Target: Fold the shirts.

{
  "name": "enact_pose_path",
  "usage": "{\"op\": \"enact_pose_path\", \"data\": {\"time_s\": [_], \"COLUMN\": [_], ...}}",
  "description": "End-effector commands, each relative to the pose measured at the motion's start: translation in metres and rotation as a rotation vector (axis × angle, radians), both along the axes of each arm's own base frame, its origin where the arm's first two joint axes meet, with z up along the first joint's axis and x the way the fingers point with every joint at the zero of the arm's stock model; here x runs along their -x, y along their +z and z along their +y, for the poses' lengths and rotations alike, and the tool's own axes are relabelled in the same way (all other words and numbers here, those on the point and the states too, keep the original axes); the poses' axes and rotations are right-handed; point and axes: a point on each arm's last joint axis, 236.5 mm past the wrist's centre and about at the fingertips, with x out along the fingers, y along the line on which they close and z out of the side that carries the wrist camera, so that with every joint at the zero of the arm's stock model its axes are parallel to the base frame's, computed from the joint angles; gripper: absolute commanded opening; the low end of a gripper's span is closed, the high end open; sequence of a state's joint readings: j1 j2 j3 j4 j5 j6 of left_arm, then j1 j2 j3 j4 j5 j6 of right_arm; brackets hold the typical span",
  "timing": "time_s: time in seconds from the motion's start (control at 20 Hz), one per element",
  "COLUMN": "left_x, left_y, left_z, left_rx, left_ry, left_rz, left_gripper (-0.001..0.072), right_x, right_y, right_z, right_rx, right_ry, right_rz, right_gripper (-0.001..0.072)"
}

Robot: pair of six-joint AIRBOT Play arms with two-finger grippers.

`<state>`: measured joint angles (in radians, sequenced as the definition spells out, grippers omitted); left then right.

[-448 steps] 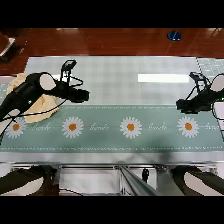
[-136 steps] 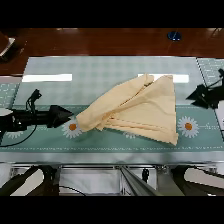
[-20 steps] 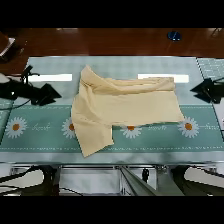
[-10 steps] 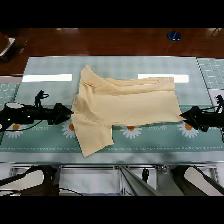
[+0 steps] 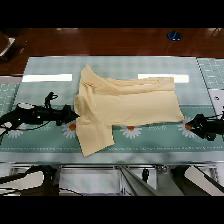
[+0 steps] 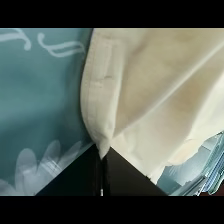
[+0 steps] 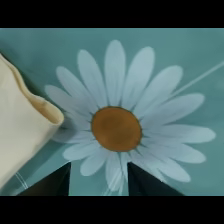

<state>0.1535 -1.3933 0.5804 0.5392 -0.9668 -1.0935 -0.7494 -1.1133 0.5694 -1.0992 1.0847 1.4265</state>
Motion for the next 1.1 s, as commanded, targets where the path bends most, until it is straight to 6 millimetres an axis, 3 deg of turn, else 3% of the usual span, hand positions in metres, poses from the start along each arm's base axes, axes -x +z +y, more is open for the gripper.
{"op": "enact_pose_path", "data": {"time_s": [0.0,0.1,0.2,0.35,0.55,0.6,0.7,0.75,0.8,0.9,1.0,1.05], "left_x": [-0.001,-0.001,-0.001,-0.002,-0.006,-0.006,-0.009,-0.017,-0.031,-0.079,-0.128,-0.139], "left_y": [-0.002,-0.002,-0.002,-0.003,-0.004,-0.004,-0.002,0.005,0.02,0.09,0.217,0.282], "left_z": [0.0,0.0,0.0,0.001,0.004,0.005,0.004,0.005,0.005,0.004,0.004,0.007], "left_rx": [-0.008,-0.008,-0.008,-0.013,-0.029,-0.029,-0.026,-0.023,-0.02,0.021,0.068,0.069], "left_ry": [-0.004,-0.003,-0.003,0.002,0.015,0.016,0.018,0.017,0.02,0.062,0.101,0.124], "left_rz": [-0.008,-0.008,-0.008,-0.011,-0.02,-0.02,-0.028,-0.051,-0.1,-0.291,-0.631,-0.79], "left_gripper": [0.0028,0.0028,0.0028,0.0028,0.0028,0.0028,0.0028,0.0028,0.0027,0.0027,0.0027,0.0027], "right_x": [0.005,-0.018,-0.044,-0.06,-0.081,-0.088,-0.107,-0.119,-0.132,-0.171,-0.212,-0.223], "right_y": [-0.008,-0.008,-0.003,-0.002,-0.01,-0.009,0.004,0.019,0.041,0.109,0.216,0.272], "right_z": [0.015,0.024,0.02,0.014,0.039,0.046,0.058,0.065,0.071,0.078,0.084,0.089], "right_rx": [-0.113,-0.214,-0.262,-0.255,-0.236,-0.233,-0.225,-0.226,-0.224,-0.152,-0.004,0.071], "right_ry": [-0.01,-0.07,-0.09,-0.065,0.036,0.071,0.153,0.208,0.266,0.388,0.473,0.497], "right_rz": [0.034,-0.016,-0.077,-0.082,-0.077,-0.08,-0.12,-0.156,-0.193,-0.339,-0.577,-0.698], "right_gripper": [0.0414,0.0412,0.0408,0.0408,0.0393,0.0309,0.002,0.0017,0.0017,0.0017,0.0017,0.0017]}}
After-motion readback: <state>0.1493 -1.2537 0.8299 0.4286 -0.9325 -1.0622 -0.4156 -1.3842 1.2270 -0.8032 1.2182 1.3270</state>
